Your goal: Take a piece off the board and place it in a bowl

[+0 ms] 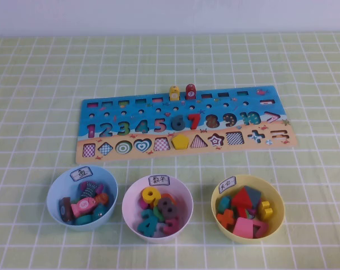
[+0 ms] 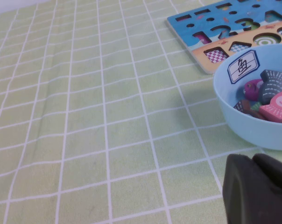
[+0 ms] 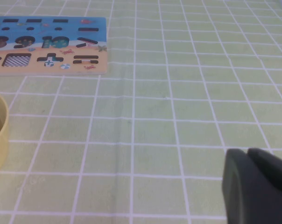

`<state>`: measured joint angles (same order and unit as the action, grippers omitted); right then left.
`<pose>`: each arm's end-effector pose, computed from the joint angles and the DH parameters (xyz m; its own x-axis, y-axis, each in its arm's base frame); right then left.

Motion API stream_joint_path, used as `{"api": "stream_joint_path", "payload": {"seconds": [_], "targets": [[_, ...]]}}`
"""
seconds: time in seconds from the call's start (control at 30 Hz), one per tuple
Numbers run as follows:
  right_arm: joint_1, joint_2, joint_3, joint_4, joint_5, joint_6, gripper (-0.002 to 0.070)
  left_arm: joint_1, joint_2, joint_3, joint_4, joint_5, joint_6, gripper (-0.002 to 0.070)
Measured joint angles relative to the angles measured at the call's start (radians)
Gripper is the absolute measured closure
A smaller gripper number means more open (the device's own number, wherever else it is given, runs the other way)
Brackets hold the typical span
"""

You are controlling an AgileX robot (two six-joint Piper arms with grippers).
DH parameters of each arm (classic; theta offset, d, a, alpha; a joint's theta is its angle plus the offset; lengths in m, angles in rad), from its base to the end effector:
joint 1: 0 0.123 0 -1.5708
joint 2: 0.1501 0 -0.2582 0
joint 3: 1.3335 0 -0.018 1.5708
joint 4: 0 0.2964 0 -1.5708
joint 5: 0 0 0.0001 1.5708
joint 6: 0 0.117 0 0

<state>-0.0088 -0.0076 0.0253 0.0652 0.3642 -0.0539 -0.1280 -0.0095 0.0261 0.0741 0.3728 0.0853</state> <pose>0.1508 0.0014 0.1642 -0.2899 0.0096 -0.9570 -0.0114 0.9998 0.0135 0.1496 -0.0161 0.1632 -0.2751 0.1903 -0.9424 0.1461 0.9771 0.1547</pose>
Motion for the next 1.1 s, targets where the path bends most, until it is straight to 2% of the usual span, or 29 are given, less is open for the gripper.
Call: {"api": "stream_joint_path", "payload": {"seconds": [0.93,1.03,1.1], "targets": [[0.0,0.0,0.0,0.0,-0.002,0.0,0.0694,0.0,0.0,0.0,0.0,0.0,0.0,0.0679],[0.0,0.0,0.0,0.071,-0.024,0.0,0.0694,0.0,0.0,0.0,0.0,0.0,0.0,0.0679],[0.0,0.0,0.0,0.225,-0.041,0.002,0.0694,0.0,0.0,0.0,0.0,0.0,0.0,0.0679]]}}
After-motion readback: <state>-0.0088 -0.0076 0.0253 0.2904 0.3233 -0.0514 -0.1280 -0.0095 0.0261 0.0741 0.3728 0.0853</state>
